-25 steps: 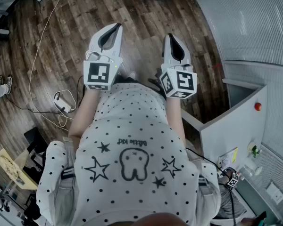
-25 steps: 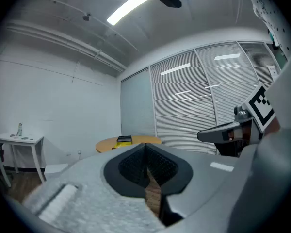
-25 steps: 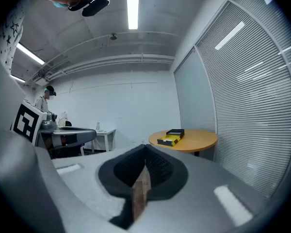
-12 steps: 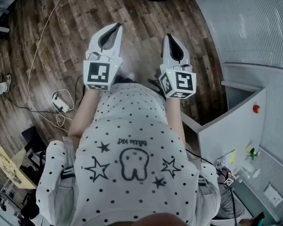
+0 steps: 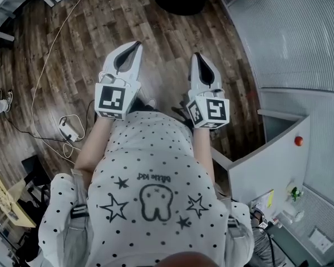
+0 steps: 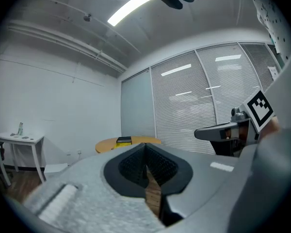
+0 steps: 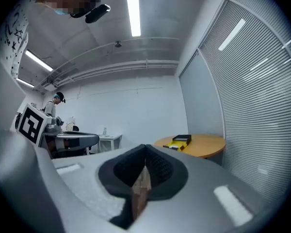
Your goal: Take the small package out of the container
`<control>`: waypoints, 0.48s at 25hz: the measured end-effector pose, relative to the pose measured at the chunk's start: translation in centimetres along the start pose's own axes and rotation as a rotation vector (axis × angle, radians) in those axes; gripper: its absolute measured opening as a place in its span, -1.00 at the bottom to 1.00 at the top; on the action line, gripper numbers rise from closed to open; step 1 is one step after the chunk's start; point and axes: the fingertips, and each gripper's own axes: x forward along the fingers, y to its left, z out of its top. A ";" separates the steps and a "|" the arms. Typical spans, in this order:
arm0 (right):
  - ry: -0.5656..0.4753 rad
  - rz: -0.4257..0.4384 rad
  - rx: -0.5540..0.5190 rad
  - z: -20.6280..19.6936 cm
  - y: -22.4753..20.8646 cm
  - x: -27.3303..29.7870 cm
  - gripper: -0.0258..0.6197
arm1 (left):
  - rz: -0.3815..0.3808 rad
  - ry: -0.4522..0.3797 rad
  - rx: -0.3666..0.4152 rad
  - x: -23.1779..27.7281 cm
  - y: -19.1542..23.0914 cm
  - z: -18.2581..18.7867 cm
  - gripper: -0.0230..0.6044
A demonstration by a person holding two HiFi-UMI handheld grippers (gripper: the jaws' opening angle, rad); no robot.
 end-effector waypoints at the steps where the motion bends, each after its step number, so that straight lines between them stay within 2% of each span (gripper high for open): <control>1: -0.017 0.004 -0.004 0.3 -0.3 -0.5 -0.91 | 0.000 -0.003 0.006 -0.1 -0.5 0.2 -0.89; 7: -0.049 0.006 -0.007 0.8 -0.5 -1.9 -0.91 | -0.022 -0.017 0.003 -0.2 -1.8 1.1 -0.89; 12: -0.029 0.058 0.010 0.6 0.0 -0.9 -0.91 | -0.049 -0.020 -0.001 1.0 -1.2 1.4 -0.89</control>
